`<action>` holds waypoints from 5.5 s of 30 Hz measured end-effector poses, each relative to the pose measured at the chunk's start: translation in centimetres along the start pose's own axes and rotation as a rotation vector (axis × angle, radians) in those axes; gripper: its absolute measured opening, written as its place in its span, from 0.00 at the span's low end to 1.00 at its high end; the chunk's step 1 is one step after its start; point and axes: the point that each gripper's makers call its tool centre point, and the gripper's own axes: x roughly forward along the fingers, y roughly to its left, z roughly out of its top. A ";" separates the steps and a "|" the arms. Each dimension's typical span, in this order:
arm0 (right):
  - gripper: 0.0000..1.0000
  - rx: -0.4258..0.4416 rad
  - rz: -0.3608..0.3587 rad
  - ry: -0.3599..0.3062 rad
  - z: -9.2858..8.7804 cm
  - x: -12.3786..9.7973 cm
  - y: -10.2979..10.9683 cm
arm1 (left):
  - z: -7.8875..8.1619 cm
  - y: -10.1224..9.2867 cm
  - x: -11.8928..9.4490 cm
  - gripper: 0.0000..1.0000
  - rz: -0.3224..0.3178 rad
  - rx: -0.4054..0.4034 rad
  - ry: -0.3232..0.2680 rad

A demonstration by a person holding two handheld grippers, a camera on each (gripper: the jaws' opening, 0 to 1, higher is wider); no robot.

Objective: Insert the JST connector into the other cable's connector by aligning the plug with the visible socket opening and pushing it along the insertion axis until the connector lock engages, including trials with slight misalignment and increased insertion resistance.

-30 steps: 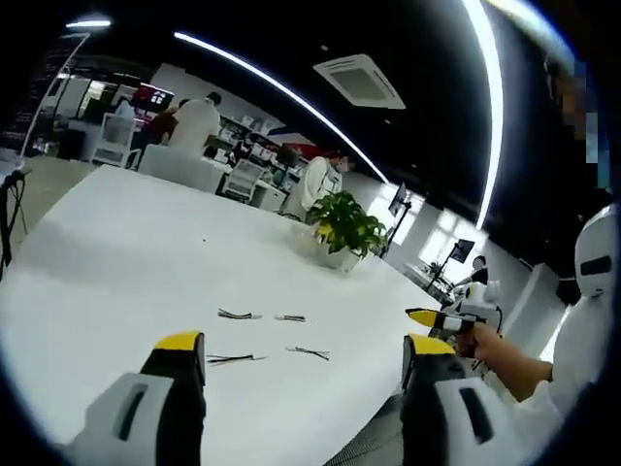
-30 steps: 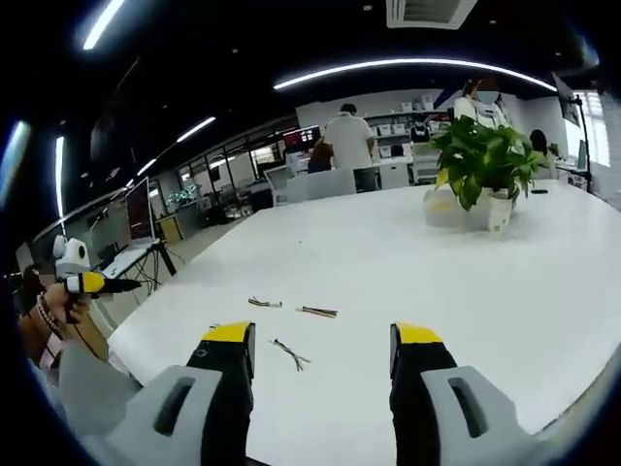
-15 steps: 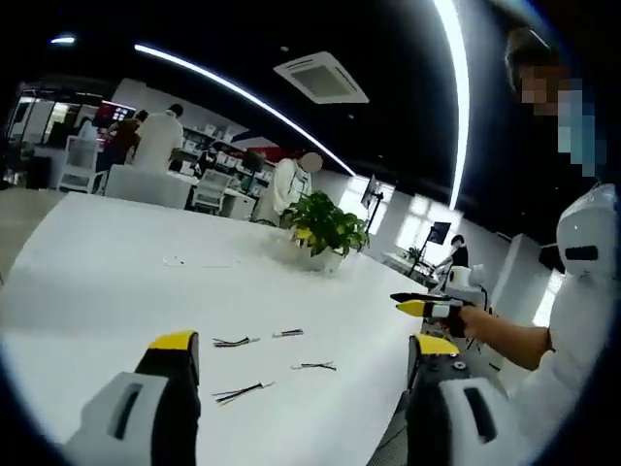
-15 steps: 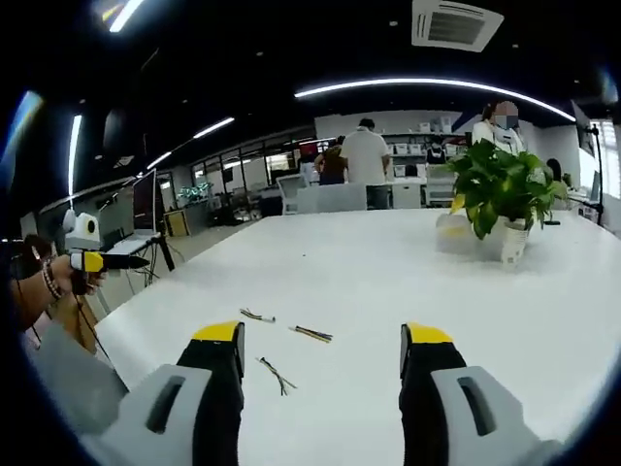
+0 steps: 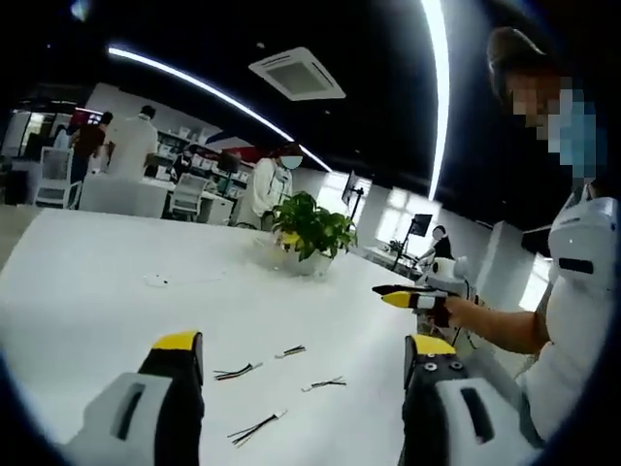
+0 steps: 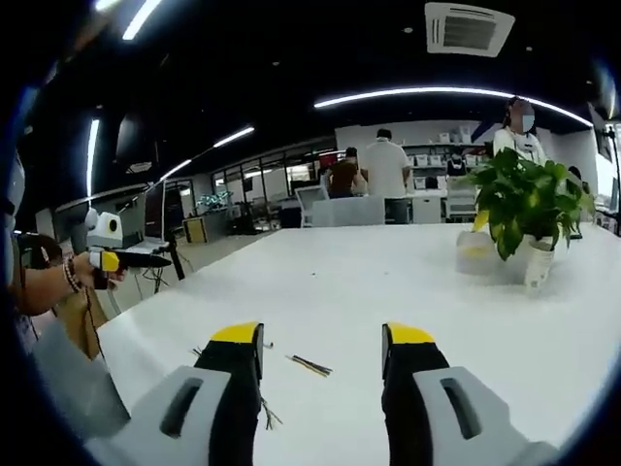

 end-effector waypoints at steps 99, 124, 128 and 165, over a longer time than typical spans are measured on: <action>0.05 -0.424 0.643 0.423 -13.7 15.5 5.4 | -14.2 7.3 16.0 0.05 -0.286 0.366 0.342; 0.05 -0.496 0.711 0.353 -11.7 14.9 8.7 | -13.6 5.7 14.6 0.00 -0.311 0.459 0.370; 0.05 -0.500 0.716 0.351 -11.6 14.9 9.4 | -13.3 5.2 14.1 0.00 -0.312 0.464 0.371; 0.04 -0.623 0.776 0.447 -13.5 14.6 11.7 | -14.2 3.7 12.0 0.00 -0.314 0.482 0.427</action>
